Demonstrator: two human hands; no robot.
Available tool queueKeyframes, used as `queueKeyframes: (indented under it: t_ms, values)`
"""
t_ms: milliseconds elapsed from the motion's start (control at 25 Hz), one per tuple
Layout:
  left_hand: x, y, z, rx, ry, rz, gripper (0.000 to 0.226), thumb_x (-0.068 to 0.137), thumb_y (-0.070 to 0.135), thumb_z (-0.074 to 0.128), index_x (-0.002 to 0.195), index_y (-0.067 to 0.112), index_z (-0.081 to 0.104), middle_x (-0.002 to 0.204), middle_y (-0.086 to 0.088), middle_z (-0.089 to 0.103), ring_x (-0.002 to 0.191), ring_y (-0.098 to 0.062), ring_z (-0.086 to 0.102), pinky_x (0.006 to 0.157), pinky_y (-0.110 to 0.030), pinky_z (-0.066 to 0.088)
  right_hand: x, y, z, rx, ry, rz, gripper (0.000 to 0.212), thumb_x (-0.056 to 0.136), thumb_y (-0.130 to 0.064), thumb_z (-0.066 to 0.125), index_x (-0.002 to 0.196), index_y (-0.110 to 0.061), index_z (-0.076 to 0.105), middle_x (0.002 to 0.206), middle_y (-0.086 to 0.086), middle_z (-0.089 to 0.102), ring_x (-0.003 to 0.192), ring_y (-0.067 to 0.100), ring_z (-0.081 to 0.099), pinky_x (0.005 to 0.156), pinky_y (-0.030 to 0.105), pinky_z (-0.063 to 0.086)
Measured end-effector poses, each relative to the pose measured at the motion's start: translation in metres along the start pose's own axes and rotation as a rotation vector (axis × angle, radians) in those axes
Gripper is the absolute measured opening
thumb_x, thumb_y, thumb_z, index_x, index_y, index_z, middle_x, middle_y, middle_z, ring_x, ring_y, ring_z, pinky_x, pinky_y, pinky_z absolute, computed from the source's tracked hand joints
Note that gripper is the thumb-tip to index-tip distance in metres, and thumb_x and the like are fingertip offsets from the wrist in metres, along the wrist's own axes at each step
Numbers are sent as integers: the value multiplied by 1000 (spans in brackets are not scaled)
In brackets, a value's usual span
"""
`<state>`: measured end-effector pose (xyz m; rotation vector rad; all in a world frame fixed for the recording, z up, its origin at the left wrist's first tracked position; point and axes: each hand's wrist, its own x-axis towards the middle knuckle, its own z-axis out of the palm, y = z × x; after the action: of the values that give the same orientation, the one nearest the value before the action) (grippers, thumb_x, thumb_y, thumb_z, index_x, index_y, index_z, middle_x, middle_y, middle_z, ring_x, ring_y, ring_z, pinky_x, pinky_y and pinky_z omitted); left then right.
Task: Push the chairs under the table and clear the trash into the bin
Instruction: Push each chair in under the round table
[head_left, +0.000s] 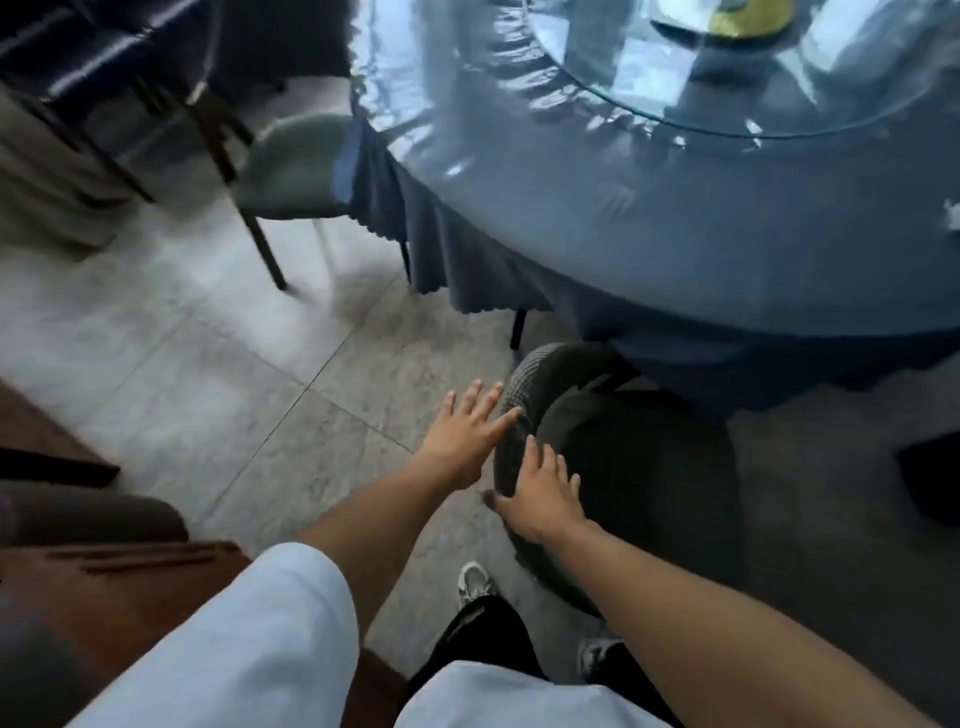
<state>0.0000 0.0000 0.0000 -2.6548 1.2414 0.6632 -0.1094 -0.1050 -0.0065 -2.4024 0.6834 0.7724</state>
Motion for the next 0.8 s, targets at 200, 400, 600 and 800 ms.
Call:
queueKeyframes:
  t_ms: [200, 400, 600, 800]
  values:
    - [47, -2, -7, 153, -18, 204, 89, 93, 14, 64, 160, 37, 9, 168, -7, -21, 152, -40, -19, 122, -64, 6, 10, -8, 20, 177, -2, 98, 108, 90, -45, 68, 160, -19, -9, 166, 16, 15, 150, 36, 26, 120, 53, 29]
    - [76, -3, -1, 264, -31, 271, 75, 92, 29, 69, 155, 37, 30, 169, -6, -16, 152, -44, -18, 121, -67, 4, 11, -6, 28, 239, -28, 210, 106, 87, -36, 72, 160, -22, -4, 150, 10, 43, 131, 32, 53, 106, 47, 48]
    - [75, -5, -5, 287, 2, 267, 63, 94, 37, 64, 151, 38, 37, 170, -5, -7, 153, -45, -14, 120, -69, 2, 10, -9, 34, 183, -19, 232, 102, 90, -22, 70, 160, -28, -3, 133, 12, 61, 120, 32, 62, 102, 47, 52]
    - [59, 0, -7, 277, -15, 187, 54, 97, 42, 57, 148, 40, 40, 171, -3, -4, 152, -48, -12, 118, -71, -1, 2, -6, 34, 114, -58, 168, 99, 94, -20, 65, 161, -29, -8, 127, 13, 63, 117, 32, 63, 100, 45, 54]
